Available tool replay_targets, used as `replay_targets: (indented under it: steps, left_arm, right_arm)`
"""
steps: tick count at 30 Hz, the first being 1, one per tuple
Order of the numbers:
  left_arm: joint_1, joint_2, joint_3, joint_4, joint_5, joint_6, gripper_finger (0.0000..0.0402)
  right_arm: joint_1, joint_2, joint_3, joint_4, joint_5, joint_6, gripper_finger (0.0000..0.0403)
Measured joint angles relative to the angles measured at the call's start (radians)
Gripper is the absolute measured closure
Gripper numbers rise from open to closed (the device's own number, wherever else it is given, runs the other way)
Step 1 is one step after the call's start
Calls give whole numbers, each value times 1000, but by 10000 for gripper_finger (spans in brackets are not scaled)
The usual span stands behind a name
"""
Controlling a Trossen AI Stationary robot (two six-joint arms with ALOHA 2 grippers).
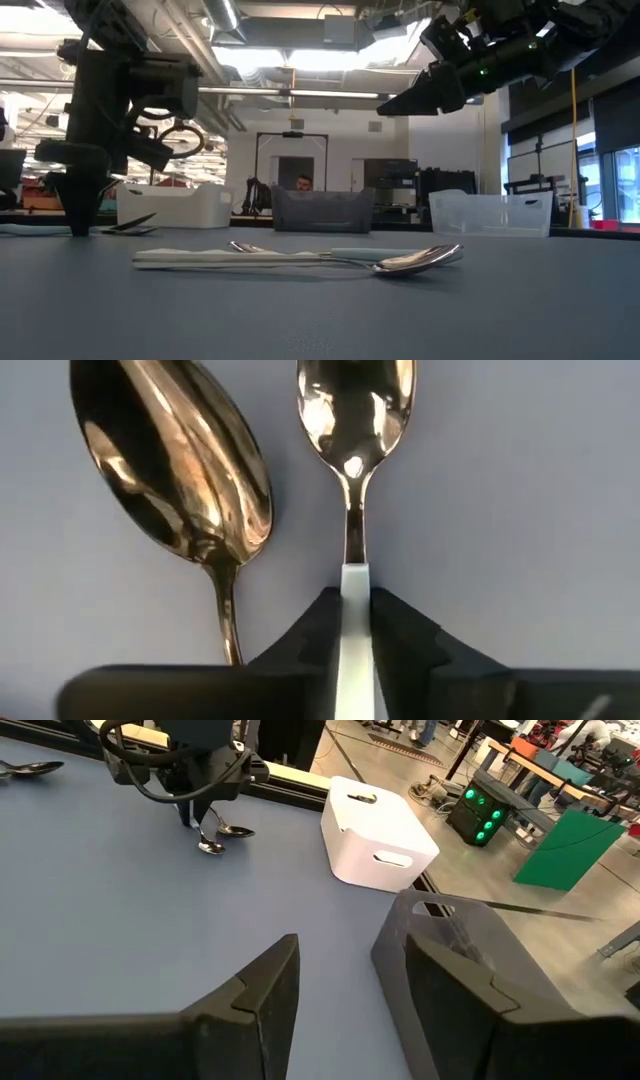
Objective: Sort silverware by color (type)
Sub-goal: Put the top left sky blue spoon into the black bin
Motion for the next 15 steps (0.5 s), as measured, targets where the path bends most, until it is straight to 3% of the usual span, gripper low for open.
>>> replay_targets:
  steps: [3, 10, 15]
  left_arm:
    - [-6, 7, 36, -16, -1, 24, 379]
    - [-21, 5, 189, -15, -45, 125, 363]
    - [-10, 4, 320, 16, -166, 265, 360]
  right_arm:
    - [0, 0, 0, -2, 0, 0, 228]
    - [0, 0, 0, -17, -1, -1, 228]
    - [0, 0, 0, -16, 0, -1, 228]
